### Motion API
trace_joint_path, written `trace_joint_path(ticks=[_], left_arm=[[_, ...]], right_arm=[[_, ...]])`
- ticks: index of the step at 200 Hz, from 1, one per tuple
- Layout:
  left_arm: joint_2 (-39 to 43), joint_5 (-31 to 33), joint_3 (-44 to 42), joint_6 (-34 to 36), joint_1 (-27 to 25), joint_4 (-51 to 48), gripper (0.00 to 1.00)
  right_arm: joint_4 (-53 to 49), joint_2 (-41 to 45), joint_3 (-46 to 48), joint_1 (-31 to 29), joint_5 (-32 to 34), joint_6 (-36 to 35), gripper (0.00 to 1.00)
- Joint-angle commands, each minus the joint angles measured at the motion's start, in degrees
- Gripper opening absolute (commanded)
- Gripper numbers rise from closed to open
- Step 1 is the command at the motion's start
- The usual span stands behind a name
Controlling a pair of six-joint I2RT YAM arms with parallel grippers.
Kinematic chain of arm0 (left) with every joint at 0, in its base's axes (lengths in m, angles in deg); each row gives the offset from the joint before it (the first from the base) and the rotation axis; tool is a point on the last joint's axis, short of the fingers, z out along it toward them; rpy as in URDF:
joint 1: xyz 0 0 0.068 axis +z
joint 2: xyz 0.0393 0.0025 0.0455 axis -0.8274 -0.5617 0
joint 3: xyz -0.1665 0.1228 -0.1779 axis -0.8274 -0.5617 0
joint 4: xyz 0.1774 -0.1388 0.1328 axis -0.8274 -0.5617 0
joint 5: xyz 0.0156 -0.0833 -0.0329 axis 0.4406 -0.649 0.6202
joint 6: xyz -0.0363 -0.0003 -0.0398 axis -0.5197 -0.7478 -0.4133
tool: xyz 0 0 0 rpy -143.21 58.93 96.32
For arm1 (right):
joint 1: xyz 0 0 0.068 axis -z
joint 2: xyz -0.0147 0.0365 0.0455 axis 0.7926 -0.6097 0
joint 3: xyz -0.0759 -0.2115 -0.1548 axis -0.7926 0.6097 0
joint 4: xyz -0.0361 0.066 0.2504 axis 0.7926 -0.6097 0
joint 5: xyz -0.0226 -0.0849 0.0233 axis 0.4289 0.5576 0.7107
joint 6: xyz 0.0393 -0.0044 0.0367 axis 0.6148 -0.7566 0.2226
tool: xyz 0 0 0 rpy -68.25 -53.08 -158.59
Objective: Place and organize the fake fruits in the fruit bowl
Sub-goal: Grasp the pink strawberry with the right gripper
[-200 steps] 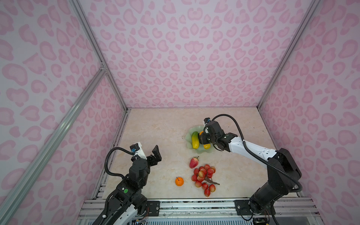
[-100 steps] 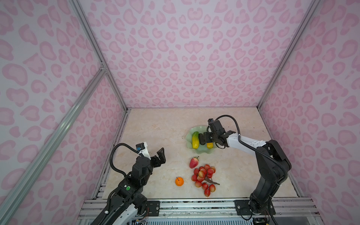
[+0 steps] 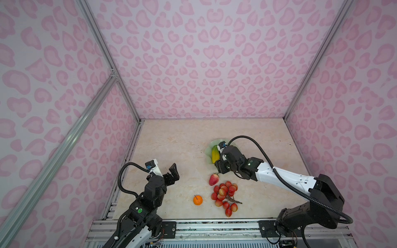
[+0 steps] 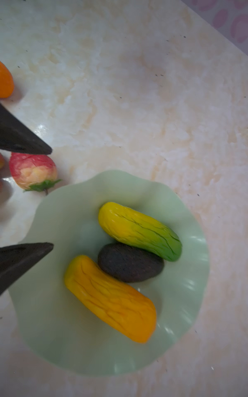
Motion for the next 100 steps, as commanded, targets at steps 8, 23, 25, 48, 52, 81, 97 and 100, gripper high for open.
trace_joint_path(ticks=[8, 23, 25, 48, 52, 81, 97, 100], left_arm=[[0.79, 2.46, -0.50, -0.72, 0.10, 0.63, 0.98], [1.34, 3.21, -1.08, -1.16, 0.05, 0.66, 0.98], [1.38, 3.21, -1.15, -1.18, 0.07, 0.77, 0.98], [1.74, 2.82, -0.86, -1.45, 0.04, 0.72, 0.98], [1.74, 2.77, -0.83, -1.32, 0.08, 0.68, 0.98], [1.80, 3.51, -1.00, -1.01, 0.10, 0.33, 0.98], [2.24, 3.48, -0.66, -1.10, 0.10, -0.25, 0.98], [2.38, 3.52, -0.65, -1.10, 0.03, -0.29, 0.98]], right_arm=[[2.31, -0.01, 4.71, -4.46, 2.69, 9.94, 0.68], [3.84, -1.78, 5.84, -5.06, 2.46, 12.53, 0.69], [3.88, -2.06, 5.88, -5.11, 2.47, 12.72, 0.69], [5.38, -4.55, 5.51, -5.24, 2.84, 13.44, 0.70], [5.90, -4.94, 5.59, -5.31, 2.88, 13.38, 0.70], [6.71, -8.73, 3.61, -5.16, 2.36, 12.48, 0.70], [7.13, -10.51, 2.79, -5.24, 0.38, 12.73, 0.69], [7.29, -10.80, 2.78, -5.35, 0.11, 12.83, 0.69]])
